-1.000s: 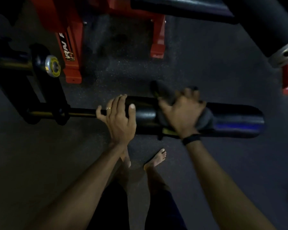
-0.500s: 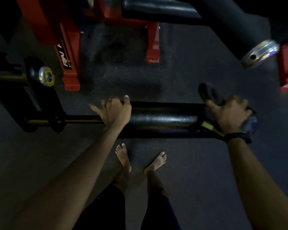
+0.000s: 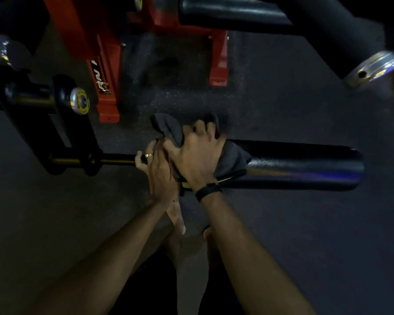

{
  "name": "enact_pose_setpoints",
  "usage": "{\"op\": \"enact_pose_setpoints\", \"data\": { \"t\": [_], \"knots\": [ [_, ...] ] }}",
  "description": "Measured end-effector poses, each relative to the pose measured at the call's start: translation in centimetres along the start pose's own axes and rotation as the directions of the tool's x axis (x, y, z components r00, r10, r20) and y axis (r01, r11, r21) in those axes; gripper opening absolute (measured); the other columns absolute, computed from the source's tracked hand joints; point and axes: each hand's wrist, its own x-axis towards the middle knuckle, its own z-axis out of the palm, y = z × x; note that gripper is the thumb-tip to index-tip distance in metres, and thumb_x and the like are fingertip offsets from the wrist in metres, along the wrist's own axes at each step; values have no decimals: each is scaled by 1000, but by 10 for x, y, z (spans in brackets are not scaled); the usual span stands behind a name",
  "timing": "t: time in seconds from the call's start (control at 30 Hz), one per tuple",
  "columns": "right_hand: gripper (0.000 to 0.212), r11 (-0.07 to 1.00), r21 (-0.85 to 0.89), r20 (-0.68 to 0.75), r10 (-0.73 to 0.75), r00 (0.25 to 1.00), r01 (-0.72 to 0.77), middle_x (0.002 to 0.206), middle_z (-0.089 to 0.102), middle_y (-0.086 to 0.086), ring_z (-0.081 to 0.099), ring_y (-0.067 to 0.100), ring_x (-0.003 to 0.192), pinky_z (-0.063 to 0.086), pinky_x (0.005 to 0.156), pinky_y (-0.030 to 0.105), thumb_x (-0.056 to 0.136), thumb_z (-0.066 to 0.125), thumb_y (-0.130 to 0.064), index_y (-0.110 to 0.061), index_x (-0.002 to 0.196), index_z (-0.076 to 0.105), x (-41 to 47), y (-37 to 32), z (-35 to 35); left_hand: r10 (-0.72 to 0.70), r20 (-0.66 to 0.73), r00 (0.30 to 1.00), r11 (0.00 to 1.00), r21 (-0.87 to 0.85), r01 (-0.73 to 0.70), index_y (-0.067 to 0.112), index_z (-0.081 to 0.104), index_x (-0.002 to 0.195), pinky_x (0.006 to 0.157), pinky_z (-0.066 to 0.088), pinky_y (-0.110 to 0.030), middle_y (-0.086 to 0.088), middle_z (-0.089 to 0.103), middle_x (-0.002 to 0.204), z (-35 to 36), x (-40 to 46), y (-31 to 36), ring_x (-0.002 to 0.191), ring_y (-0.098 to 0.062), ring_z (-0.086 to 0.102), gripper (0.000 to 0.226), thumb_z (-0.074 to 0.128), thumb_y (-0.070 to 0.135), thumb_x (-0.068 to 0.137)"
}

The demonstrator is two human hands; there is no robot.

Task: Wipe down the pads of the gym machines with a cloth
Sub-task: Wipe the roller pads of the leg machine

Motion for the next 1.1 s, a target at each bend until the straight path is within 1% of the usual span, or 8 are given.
{"op": "enact_pose_setpoints", "data": {
  "t": [0.17, 0.27, 0.37, 0.47, 0.7, 0.87, 0.97, 1.1],
  "knots": [
    [53, 998, -44, -47, 44, 998, -47, 104, 66, 8, 55, 32, 102, 34, 83, 44, 77, 51, -67, -21, 95, 73, -3, 98, -17, -193, 89, 977, 977, -72, 199, 13, 66, 120, 115, 2, -43, -4, 63, 133, -15, 27, 14, 137, -20, 41, 45, 30, 31, 100],
    [60, 954, -151, -66, 252, 966, -259, 107, 65, 13, 53, 37, 105, 37, 84, 47, 78, 47, -67, -15, 97, 71, 2, 182, -44, -281, 262, 923, 957, 11, 289, 16, 70, 97, 116, 3, -48, -2, 69, 104, -12, 58, 31, 126, -21, 48, 46, 30, 38, 105],
    [56, 879, -182, -49, 439, 897, -440, 114, 62, 20, 48, 41, 113, 36, 93, 54, 84, 57, -60, -8, 101, 69, 9, 238, -71, -286, 369, 885, 954, 196, 226, 16, 70, 96, 115, 11, -52, -4, 67, 93, -11, 66, 38, 112, -27, 58, 46, 33, 42, 106],
    [61, 822, -202, -74, 530, 845, -533, 113, 61, 23, 47, 42, 115, 33, 99, 57, 85, 55, -60, -1, 98, 69, 16, 243, -73, -178, 291, 940, 972, 200, 122, 15, 70, 100, 110, 20, -51, -6, 71, 102, -11, 52, 32, 109, -26, 58, 47, 30, 39, 104],
    [54, 968, -147, 21, 207, 978, -202, 112, 65, 13, 53, 35, 114, 34, 98, 53, 87, 50, -64, -16, 102, 70, 1, 98, -24, 14, 100, 995, 999, 50, -19, 12, 55, 137, 108, 21, -47, -6, 49, 149, -7, -1, 17, 139, -24, 41, 49, 28, 36, 104],
    [57, 996, -43, 61, -81, 995, 84, 106, 61, 8, 52, 31, 104, 35, 86, 45, 87, 46, -68, -17, 102, 67, 3, -6, -6, -217, 134, 967, 976, 21, 216, 4, 44, 146, 115, 14, -47, -17, 43, 152, -10, -5, 11, 144, -24, 29, 67, 25, 44, 95],
    [55, 994, 6, 97, -113, 989, 113, 108, 62, 7, 52, 30, 108, 34, 86, 44, 82, 51, -68, -20, 104, 67, 1, 27, -12, -213, 121, 970, 976, -19, 217, 4, 47, 144, 116, 11, -55, -15, 43, 153, -18, 6, 4, 146, -25, 27, 58, 23, 34, 100],
    [58, 985, -102, -81, 130, 988, -138, 101, 65, 12, 56, 36, 101, 39, 80, 45, 74, 50, -67, -17, 94, 70, -4, 140, -31, -369, 294, 882, 922, -6, 387, 13, 59, 128, 117, 9, -56, -10, 59, 137, -15, 61, 26, 140, -24, 36, 55, 18, 42, 106]
  ]
}}
